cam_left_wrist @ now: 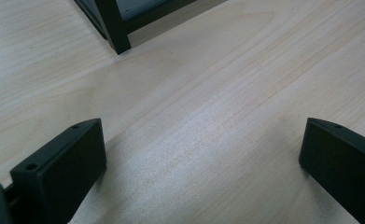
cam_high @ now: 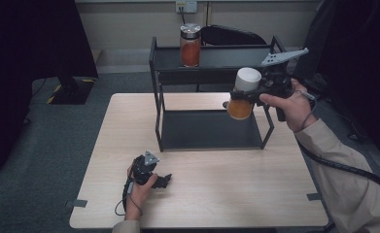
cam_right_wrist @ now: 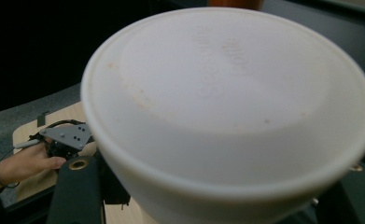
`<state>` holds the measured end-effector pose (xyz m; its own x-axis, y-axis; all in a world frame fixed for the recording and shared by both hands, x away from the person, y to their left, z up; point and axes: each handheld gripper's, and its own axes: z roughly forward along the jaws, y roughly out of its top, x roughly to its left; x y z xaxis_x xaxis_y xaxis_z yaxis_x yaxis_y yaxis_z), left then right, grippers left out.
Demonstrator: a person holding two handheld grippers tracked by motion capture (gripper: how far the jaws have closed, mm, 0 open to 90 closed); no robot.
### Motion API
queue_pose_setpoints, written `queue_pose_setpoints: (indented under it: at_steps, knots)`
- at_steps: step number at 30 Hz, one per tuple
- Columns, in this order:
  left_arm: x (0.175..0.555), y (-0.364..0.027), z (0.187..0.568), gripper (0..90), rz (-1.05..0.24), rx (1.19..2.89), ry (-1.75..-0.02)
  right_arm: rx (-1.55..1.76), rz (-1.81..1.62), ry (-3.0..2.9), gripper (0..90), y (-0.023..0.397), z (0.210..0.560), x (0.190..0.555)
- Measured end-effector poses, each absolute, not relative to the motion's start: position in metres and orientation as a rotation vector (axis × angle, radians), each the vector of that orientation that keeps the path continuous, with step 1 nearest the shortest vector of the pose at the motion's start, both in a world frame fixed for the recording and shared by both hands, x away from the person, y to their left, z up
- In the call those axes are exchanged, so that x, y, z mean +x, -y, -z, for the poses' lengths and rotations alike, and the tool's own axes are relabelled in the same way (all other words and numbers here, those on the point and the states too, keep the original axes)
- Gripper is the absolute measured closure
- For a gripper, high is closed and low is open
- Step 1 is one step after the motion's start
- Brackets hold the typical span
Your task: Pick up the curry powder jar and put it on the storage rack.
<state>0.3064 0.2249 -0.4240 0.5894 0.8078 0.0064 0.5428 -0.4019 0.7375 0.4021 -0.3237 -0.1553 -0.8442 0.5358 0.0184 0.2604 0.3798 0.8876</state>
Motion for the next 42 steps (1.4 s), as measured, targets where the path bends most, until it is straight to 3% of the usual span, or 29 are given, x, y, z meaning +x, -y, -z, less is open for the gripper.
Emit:
queue_pose_setpoints:
  at_steps: [31, 42]
  knots:
    - [0.306, -0.225, 0.424, 0.0, -0.477, 2.108, -1.069, 0.728, -1.392, -2.296, 34.5, 0.303, 0.066, 0.428]
    - [0.307, -0.225, 0.424, 0.0, -0.477, 2.108, -1.068, 0.795, -1.355, -2.255, 34.6, 0.289, 0.055, 0.451]
